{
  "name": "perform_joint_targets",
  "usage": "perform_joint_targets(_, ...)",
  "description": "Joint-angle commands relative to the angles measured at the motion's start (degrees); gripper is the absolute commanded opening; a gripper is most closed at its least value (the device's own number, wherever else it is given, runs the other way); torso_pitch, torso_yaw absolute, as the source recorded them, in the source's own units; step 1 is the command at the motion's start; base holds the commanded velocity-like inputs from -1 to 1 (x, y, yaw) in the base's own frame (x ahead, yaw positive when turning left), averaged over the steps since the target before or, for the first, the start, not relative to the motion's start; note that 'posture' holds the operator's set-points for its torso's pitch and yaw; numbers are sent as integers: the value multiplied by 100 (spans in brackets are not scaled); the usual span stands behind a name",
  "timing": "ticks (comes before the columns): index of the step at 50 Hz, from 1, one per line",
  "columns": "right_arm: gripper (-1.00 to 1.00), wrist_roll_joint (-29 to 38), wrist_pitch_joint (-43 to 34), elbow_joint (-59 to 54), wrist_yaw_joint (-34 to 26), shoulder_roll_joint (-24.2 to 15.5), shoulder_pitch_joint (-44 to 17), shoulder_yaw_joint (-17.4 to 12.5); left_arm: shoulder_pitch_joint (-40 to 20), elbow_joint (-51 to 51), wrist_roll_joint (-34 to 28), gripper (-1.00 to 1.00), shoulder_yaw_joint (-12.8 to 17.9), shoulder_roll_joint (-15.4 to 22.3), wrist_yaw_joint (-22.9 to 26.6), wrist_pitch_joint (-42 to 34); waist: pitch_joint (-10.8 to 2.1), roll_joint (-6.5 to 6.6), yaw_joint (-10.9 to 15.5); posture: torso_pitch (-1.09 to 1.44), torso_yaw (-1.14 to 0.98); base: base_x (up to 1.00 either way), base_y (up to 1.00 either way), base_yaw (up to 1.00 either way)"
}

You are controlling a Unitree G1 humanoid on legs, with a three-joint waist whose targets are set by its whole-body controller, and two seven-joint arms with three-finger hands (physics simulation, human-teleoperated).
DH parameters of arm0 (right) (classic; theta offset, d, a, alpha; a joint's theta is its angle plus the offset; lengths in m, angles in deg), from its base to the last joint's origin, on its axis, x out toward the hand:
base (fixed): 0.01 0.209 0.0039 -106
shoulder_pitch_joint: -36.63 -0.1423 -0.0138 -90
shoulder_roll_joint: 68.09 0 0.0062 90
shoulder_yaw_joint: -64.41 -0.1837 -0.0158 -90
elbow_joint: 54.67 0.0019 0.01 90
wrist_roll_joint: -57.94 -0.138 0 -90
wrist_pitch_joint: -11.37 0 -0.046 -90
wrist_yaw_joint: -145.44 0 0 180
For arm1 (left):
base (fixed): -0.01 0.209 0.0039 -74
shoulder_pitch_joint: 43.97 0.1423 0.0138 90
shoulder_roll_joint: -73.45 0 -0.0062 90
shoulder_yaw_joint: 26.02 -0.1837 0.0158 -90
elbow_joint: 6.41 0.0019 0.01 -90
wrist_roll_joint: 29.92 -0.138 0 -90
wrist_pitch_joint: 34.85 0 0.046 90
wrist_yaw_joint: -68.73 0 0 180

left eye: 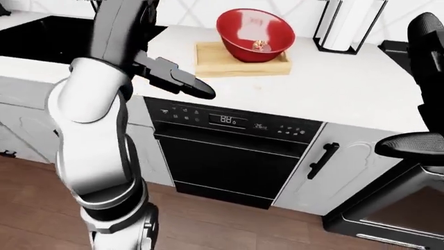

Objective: Pick up the bowl with cake and place it on the tray. Pick up the cupcake and place it on the tray.

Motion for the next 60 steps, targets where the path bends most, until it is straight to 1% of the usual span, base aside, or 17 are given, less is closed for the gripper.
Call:
perform_joint_targets(1,100,186,113,7,-90,-49,-57,6,-140,-176,217,100,154,68,-257,-184,-121,3,34,0,0,0,38,0)
perform_joint_targets(3,100,220,141,7,-110,-46,-30,26,23,-194,351,100,104,160,-377,-43,-276,527,31,0,0,0,36,0)
perform_joint_targets(5,100,207,160,7,-100,-69,-33,33,-13,-305,549,100,170,169,-486,-261,-158,365,62,0,0,0,36,0)
perform_joint_targets(9,100,255,196,7,-126,-66,-8,77,29,-466,904,100,259,227,-708,-470,-187,159,104,0,0,0,28,0)
perform_joint_targets(25,100,702,393,7,-264,-32,74,508,80,-738,1569,100,163,491,-1139,-853,11,-145,162,0,0,0,10,0)
perform_joint_targets(27,100,746,422,7,-286,-40,96,540,62,-741,1574,100,173,511,-1143,-862,-82,-223,170,0,0,0,6,0)
perform_joint_targets(29,100,773,444,7,-299,-49,112,559,82,-754,1557,100,145,535,-1150,-848,-181,-514,126,0,0,0,9,0)
perform_joint_targets(30,100,781,457,7,-305,-53,118,569,113,-720,1526,100,127,549,-1156,-778,-130,-341,76,0,0,0,9,0)
perform_joint_targets(32,100,813,487,7,-334,-62,141,596,113,-679,1522,100,147,516,-1168,-765,-184,-395,147,0,0,0,9,0)
perform_joint_targets(39,100,1021,589,7,-374,-47,178,823,116,-722,1517,100,182,533,-1126,-822,-222,72,101,0,0,0,15,0)
perform_joint_targets(41,100,1097,590,7,-384,2,172,895,140,-704,1517,100,156,529,-1121,-784,-300,333,68,0,0,0,24,0)
perform_joint_targets(47,100,1429,607,7,-459,159,169,1239,229,-716,1570,100,205,454,-1165,-713,-237,143,96,0,0,0,24,0)
perform_joint_targets(51,100,1666,735,7,-555,237,301,1424,420,-905,1679,100,258,395,-1208,-740,-142,-163,103,0,0,0,24,0)
perform_joint_targets(53,100,1790,730,7,-585,303,312,1524,525,-886,1761,100,303,370,-1267,-687,-243,-505,106,0,0,0,24,0)
perform_joint_targets(54,100,1840,726,7,-601,330,321,1558,592,-909,1822,100,331,348,-1288,-708,-173,-275,37,0,0,0,24,0)
perform_joint_targets(56,100,2081,750,7,-678,441,389,1729,764,-974,1947,100,398,310,-1358,-653,-233,-373,67,0,0,0,24,0)
perform_joint_targets(60,100,2610,729,7,-849,746,460,2140,1105,-1190,2226,100,503,287,-1521,-619,-217,-179,66,0,0,0,24,0)
